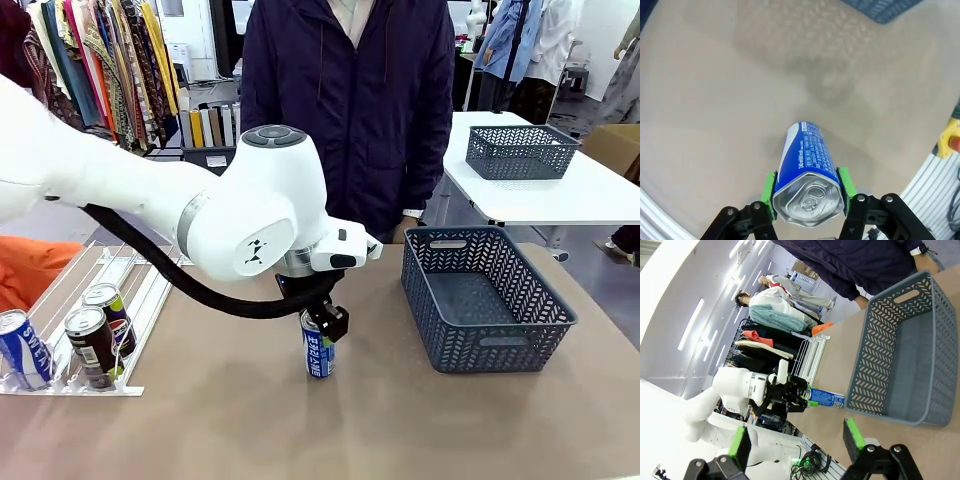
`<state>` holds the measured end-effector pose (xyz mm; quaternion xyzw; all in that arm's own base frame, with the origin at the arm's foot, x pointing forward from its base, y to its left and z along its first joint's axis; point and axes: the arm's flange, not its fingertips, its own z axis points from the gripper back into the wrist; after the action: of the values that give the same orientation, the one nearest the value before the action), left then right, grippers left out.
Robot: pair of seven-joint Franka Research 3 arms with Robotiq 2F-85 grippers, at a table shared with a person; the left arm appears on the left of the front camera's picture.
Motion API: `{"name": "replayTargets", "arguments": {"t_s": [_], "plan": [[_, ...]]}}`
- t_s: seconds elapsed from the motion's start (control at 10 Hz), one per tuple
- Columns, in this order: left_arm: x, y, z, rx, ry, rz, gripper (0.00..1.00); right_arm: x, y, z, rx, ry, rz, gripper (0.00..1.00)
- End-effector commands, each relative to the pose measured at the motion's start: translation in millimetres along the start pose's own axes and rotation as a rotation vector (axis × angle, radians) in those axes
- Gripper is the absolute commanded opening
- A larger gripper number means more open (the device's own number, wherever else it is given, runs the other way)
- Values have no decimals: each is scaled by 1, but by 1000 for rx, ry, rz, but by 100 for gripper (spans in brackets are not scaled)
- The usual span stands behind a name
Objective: Retrieve and store the cans from the dispenser.
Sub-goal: Pick up one can from the Automatic Can Dispenser and place it in the middle of the table.
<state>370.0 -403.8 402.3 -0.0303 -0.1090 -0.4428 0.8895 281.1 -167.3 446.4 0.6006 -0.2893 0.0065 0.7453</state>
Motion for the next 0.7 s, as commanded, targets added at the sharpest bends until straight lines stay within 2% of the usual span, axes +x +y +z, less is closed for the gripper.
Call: {"name": "replayTargets", "arguments": {"t_s": [0.0, 0.3, 0.4, 0.5, 0.6], "plan": [[10, 8, 4, 32, 23, 40, 0, 5, 4, -1, 20, -22, 5, 100], [12, 14, -1, 26, 48, 31, 0, 5, 4, -1, 20, -22, 5, 100], [11, 14, -1, 31, 54, 26, 29, 5, 4, -1, 20, -22, 5, 100], [10, 13, 0, 39, 60, 24, 87, 5, 4, -1, 20, -22, 5, 100], [7, 12, 10, 68, 30, 17, 100, 5, 4, -1, 20, -22, 5, 100]]}}
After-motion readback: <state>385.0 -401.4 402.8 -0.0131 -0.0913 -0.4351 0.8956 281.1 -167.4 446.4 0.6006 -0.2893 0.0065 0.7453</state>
